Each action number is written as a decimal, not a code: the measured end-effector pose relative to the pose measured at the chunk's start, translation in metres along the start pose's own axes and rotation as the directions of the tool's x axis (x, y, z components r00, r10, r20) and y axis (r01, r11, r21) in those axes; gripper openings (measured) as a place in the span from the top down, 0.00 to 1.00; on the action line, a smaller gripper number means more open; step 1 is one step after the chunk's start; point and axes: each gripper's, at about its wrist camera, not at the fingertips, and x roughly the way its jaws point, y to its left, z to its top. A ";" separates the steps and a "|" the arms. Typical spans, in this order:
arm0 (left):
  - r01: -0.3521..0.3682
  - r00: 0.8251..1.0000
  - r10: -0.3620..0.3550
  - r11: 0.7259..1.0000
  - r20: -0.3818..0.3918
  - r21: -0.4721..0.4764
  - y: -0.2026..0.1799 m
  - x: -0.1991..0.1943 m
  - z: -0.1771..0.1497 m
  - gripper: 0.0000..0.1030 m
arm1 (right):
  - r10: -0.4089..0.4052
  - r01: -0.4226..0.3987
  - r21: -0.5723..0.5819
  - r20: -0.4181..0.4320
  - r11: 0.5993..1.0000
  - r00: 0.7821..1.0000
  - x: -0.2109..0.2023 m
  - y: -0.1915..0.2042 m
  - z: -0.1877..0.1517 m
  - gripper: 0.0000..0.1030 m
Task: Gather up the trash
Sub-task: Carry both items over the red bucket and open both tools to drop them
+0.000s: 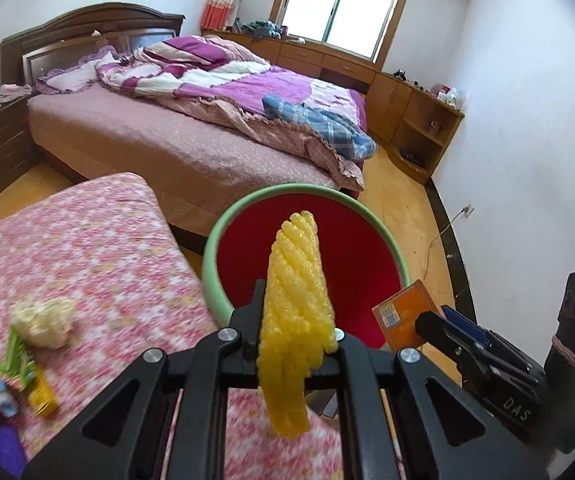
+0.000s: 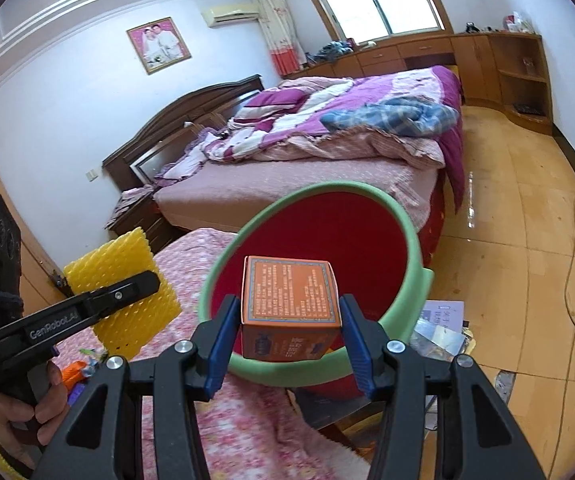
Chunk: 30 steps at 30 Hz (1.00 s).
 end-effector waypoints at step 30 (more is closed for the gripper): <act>-0.047 0.999 0.046 0.998 -0.020 -0.036 0.010 0.016 -0.004 0.59 | 0.016 -0.017 0.012 0.041 1.000 0.999 0.010 -0.002 0.002 0.35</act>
